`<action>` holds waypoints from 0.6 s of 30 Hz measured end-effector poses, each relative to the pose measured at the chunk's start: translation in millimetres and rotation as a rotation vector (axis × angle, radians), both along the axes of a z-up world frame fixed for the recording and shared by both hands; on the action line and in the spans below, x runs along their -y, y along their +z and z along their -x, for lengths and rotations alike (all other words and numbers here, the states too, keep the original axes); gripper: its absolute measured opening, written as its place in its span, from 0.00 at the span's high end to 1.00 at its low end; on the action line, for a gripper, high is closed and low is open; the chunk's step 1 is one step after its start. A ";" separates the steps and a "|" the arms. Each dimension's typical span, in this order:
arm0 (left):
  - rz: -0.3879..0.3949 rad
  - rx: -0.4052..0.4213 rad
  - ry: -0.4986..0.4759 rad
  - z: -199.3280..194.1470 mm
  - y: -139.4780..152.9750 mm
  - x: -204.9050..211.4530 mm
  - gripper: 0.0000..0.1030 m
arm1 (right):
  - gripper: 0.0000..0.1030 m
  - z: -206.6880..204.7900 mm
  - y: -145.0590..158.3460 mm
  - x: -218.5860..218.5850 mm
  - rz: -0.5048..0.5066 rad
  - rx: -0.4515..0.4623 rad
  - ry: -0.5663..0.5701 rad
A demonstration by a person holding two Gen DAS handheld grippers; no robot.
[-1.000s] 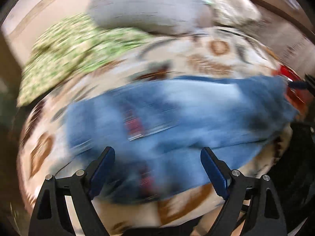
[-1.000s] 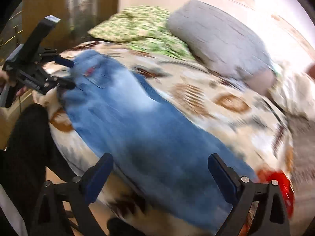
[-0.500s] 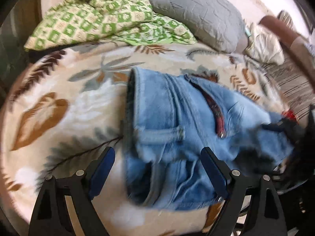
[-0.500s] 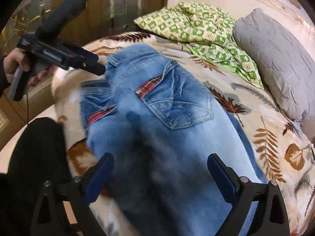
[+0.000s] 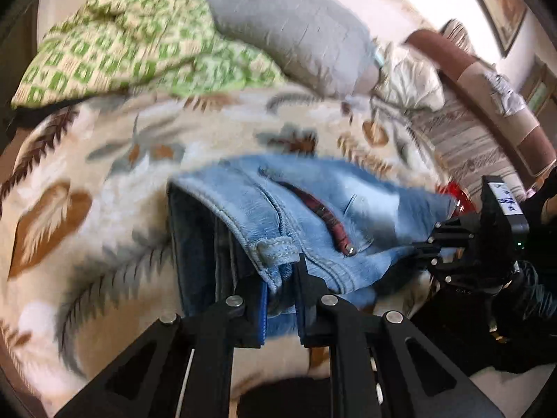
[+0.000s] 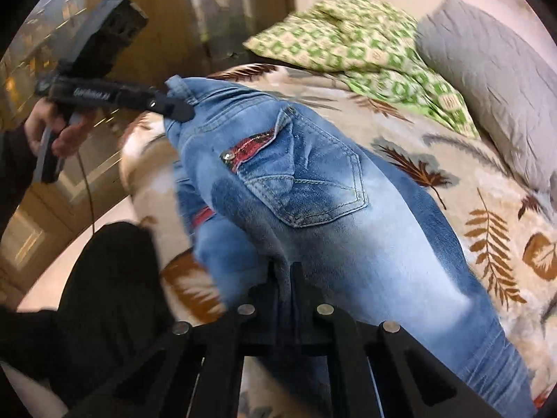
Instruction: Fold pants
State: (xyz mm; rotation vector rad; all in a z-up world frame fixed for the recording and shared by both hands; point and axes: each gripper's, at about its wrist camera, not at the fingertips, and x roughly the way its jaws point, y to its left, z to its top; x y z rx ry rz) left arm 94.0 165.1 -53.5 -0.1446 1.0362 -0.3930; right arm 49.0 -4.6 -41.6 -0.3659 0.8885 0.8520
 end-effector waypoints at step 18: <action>-0.384 0.169 0.110 16.3 30.8 45.8 0.04 | 0.09 37.3 -9.6 41.5 0.027 0.100 -0.219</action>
